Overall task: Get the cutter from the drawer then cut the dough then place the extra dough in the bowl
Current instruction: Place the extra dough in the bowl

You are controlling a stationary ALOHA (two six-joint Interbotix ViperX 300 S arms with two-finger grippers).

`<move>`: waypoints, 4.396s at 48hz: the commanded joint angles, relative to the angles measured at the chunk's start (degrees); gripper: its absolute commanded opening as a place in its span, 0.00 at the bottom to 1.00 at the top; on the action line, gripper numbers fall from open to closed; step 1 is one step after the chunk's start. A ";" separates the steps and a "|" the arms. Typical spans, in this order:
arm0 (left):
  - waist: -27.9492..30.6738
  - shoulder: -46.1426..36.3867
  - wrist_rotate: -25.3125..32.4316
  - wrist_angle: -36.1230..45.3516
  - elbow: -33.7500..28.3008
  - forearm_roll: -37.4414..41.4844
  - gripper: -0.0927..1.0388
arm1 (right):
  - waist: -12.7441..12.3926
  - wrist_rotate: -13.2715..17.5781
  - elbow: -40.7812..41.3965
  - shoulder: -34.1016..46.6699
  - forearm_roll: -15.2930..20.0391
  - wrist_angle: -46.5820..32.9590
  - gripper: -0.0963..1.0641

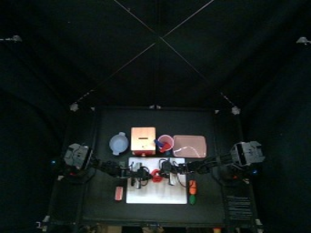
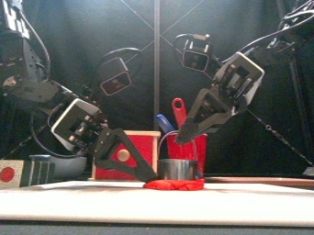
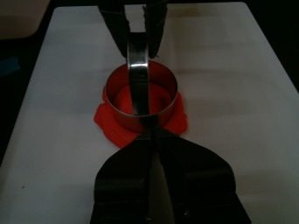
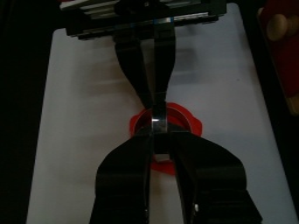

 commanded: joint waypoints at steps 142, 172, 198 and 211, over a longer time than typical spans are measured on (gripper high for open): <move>7.21 -7.12 3.52 23.38 -8.17 -8.00 0.84 | -2.81 0.62 16.26 -18.63 7.12 6.86 0.74; 7.21 -5.54 3.43 24.35 -8.79 -8.96 0.84 | -2.81 0.70 16.08 -18.54 6.86 7.03 0.74; 7.21 -3.78 3.43 24.43 -9.23 -9.49 0.84 | -2.81 0.79 16.08 -18.11 6.86 7.12 0.74; 7.21 -3.52 3.43 27.51 -9.32 -9.49 0.83 | -2.72 0.79 16.08 -18.11 7.12 7.12 0.74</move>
